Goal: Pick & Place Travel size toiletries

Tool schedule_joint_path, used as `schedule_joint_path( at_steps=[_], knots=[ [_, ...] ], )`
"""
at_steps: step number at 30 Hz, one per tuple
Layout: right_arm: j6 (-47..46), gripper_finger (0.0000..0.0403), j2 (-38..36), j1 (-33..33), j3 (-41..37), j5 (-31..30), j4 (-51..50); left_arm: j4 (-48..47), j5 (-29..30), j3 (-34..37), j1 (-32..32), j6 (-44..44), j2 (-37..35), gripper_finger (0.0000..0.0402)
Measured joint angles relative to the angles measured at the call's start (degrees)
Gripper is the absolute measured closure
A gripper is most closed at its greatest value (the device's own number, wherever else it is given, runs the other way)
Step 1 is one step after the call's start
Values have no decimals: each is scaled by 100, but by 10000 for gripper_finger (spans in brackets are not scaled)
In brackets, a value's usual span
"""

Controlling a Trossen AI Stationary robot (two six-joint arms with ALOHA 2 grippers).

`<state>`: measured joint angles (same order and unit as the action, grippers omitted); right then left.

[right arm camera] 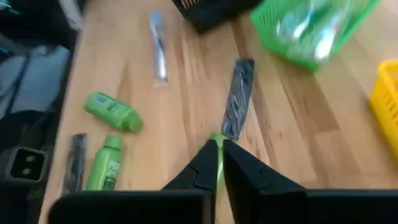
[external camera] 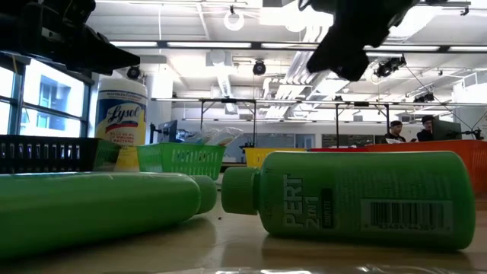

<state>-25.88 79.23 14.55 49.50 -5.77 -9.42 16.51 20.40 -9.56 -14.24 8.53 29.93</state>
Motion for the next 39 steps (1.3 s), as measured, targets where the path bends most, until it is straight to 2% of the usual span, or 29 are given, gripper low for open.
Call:
schedule_joint_path(
  at_steps=[5,9,14,18,24,29,39],
  knots=[
    [-256,329,966,70,861,1,-858,0,0,-2,-1,-17,0,399],
    [-301,267,1582,87,1379,254,-1209,0,0,-2,0,-17,0,399],
    [-388,197,2009,85,1766,294,-1435,0,0,0,-2,-17,0,399],
    [-306,163,2216,85,1814,276,-1447,-19,0,-1,-2,-15,0,399],
    [-239,145,2566,87,1808,164,-1427,-50,0,-2,-2,-13,0,399],
    [-239,144,2808,110,1809,442,-1431,-97,0,-2,-2,-11,0,399],
    [-222,144,3244,210,1820,423,-1367,-162,2,-2,-2,20,-2,399]
  ],
)
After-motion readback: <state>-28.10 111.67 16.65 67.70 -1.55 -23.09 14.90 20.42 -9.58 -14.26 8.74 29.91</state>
